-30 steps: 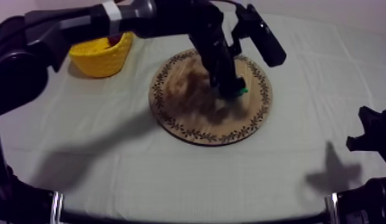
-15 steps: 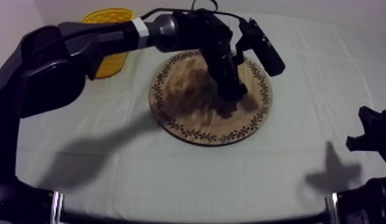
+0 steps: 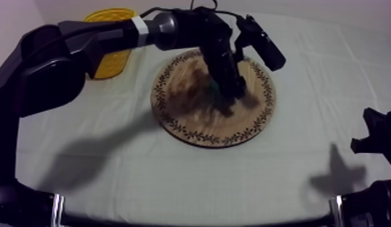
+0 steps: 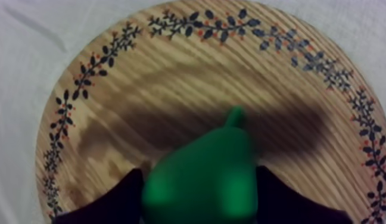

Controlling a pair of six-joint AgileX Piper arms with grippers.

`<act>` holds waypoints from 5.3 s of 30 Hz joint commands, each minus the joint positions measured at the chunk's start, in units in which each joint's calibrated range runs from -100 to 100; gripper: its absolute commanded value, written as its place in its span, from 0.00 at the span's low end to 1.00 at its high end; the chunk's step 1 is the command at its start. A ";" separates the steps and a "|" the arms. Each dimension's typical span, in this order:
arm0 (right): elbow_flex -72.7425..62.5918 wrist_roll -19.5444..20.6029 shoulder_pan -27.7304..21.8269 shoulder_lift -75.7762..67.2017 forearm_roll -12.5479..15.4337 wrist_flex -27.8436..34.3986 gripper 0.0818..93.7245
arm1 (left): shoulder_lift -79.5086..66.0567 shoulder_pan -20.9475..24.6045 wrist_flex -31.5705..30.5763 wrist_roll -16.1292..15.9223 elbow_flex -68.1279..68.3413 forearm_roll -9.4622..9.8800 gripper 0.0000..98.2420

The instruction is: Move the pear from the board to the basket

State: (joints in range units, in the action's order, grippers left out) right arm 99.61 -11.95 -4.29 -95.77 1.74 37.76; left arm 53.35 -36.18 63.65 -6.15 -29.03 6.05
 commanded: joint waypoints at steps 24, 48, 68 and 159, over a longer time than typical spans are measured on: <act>0.05 0.16 0.00 0.01 -0.01 -0.02 0.00 | -50.42 17.41 5.83 -1.58 37.60 -1.31 0.63; 0.05 0.16 0.00 0.01 -0.01 -0.02 0.00 | -35.58 27.32 -3.54 3.34 32.79 0.57 0.57; 0.05 0.16 0.00 0.01 -0.01 -0.02 0.00 | -19.31 26.10 -4.36 6.31 17.34 2.63 0.57; 0.05 0.16 0.00 0.01 -0.01 -0.02 0.00 | -153.09 37.39 -33.48 7.64 128.91 -2.45 0.00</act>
State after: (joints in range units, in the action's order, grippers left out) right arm 99.61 -11.81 -4.29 -95.77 1.74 37.73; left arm -99.72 1.16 29.85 1.51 99.86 3.62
